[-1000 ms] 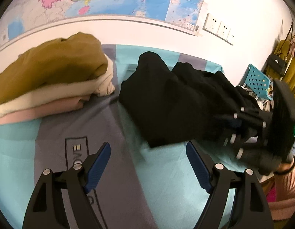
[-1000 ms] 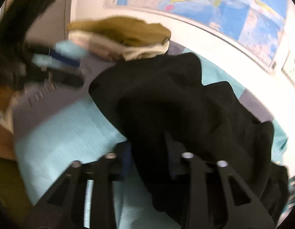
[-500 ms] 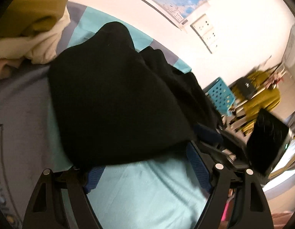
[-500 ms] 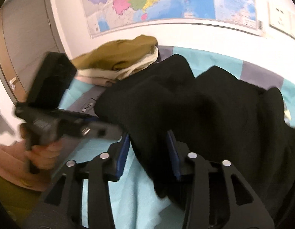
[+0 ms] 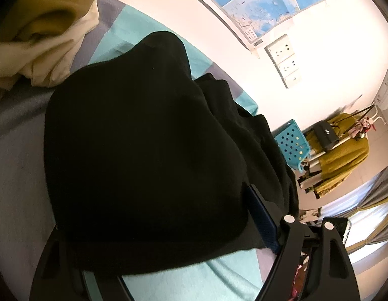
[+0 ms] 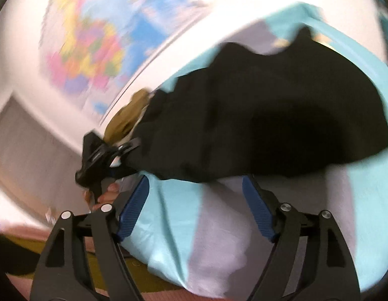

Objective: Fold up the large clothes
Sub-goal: 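Grasp the folded black coat from both sides with both grippers, then lift the folded black coat with both grippers toward the garment stack, then lower the black coat onto the olive garment with both grippers, then open both grippers and pull them back from the stack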

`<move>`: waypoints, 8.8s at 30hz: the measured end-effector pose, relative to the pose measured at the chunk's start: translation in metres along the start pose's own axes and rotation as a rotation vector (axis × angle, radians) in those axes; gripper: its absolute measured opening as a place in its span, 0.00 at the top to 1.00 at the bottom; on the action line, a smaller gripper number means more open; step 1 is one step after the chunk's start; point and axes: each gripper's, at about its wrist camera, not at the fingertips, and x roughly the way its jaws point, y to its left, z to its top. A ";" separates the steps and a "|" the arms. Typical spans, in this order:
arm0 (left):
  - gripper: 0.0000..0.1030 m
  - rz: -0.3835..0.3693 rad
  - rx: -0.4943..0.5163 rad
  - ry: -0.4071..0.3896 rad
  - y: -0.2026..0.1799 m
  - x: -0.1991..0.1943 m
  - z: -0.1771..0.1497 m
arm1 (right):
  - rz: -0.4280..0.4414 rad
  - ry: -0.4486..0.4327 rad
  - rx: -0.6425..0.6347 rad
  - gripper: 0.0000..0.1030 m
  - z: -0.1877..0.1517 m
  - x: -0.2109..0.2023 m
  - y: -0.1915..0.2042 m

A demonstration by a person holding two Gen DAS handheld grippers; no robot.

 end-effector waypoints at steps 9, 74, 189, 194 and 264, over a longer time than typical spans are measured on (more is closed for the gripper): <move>0.24 0.174 0.112 -0.006 -0.019 0.010 0.006 | -0.080 -0.142 0.151 0.18 0.012 -0.006 -0.029; 0.07 0.282 0.244 0.081 -0.037 0.044 0.023 | -0.204 -0.184 0.080 0.31 0.066 0.075 -0.009; 0.36 0.872 -0.081 -0.400 0.242 -0.335 0.196 | 0.299 0.314 -0.471 0.90 0.067 0.325 0.292; 0.32 0.958 -0.018 -0.445 0.210 -0.351 0.177 | 0.253 0.297 -0.637 0.64 0.058 0.303 0.310; 0.06 0.916 0.081 -0.484 0.079 -0.244 0.081 | 0.096 0.057 -0.882 0.09 0.014 0.304 0.352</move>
